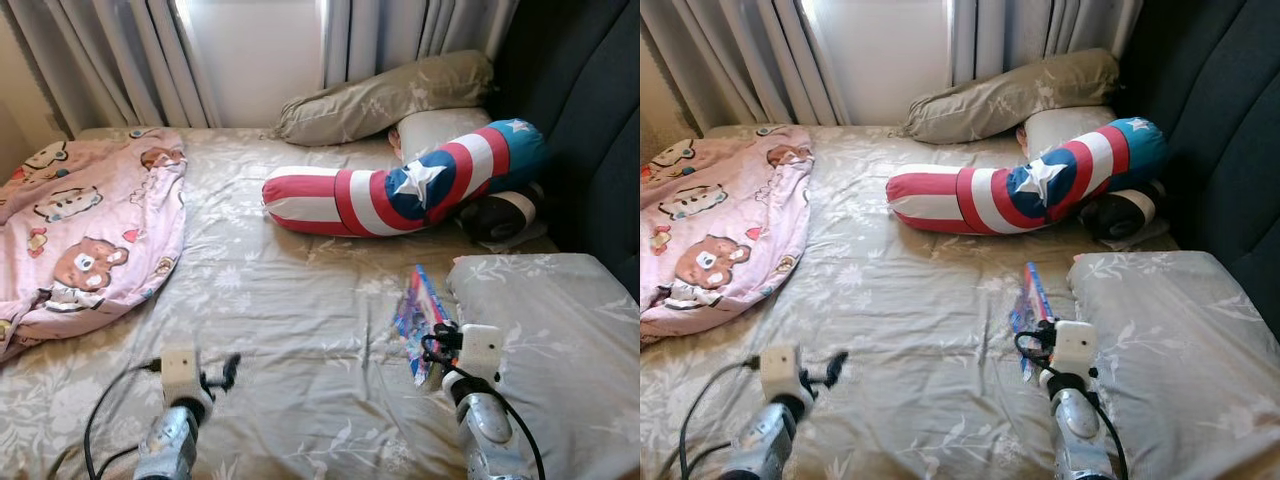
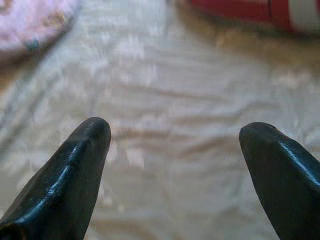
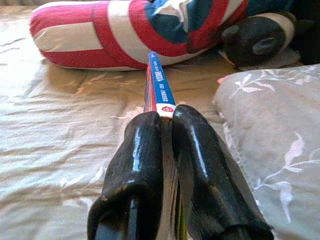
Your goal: Clean up the room
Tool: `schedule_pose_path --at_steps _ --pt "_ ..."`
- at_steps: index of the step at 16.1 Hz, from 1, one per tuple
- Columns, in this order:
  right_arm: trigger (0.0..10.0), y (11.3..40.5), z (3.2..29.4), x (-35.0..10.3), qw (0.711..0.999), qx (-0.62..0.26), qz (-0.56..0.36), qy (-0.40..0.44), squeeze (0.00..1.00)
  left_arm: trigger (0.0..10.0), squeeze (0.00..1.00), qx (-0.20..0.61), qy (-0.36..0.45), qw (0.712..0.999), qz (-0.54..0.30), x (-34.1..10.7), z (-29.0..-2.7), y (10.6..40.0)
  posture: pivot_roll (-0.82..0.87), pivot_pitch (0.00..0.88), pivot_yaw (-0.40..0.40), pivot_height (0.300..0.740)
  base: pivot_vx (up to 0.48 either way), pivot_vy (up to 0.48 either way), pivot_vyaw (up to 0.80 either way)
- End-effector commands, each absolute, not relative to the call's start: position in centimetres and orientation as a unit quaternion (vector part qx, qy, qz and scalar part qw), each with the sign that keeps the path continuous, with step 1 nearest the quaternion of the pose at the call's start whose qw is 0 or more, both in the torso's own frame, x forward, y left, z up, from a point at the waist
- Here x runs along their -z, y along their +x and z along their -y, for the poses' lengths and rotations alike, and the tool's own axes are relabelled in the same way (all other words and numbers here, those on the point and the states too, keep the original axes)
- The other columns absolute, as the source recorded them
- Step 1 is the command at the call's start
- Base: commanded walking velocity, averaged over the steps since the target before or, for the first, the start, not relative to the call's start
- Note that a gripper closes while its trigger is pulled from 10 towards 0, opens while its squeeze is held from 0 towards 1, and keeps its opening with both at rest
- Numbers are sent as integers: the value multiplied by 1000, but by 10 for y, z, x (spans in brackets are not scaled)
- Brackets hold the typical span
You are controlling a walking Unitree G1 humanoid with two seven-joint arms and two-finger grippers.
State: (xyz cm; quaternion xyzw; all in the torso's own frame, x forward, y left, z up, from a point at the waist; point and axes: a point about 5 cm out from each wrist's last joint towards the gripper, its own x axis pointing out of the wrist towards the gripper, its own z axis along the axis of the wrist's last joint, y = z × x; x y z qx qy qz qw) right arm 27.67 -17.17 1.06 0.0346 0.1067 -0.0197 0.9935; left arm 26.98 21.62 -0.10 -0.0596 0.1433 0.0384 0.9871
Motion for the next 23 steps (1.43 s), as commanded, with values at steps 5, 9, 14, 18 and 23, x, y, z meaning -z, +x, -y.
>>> schedule_pose_path --at_steps 5,9,14,18,23 --pt "10000 284 171 -25 997 15 -66 33 0 10000 0 -26 -55 991 -116 -4 -217 269 -12 18 -16 650 0 0 0" --pt "10000 284 181 -22 996 44 -79 23 0 10000 0 -11 -56 994 -97 -14 -216 278 -20 13 -9 650 0 0 0" --pt "10000 286 179 -26 997 37 -68 29 0 10000 0 -4 -59 994 -88 -16 -213 279 -23 0 -5 650 0 0 0" --pt "10000 287 177 -26 997 30 -65 33 0 10000 0 4 -58 994 -91 -16 -211 279 -26 0 -6 650 0 0 0" --pt "10000 288 176 -28 997 23 -59 34 0 10000 0 12 -57 995 -81 -20 -208 283 -26 0 -5 650 0 0 0"
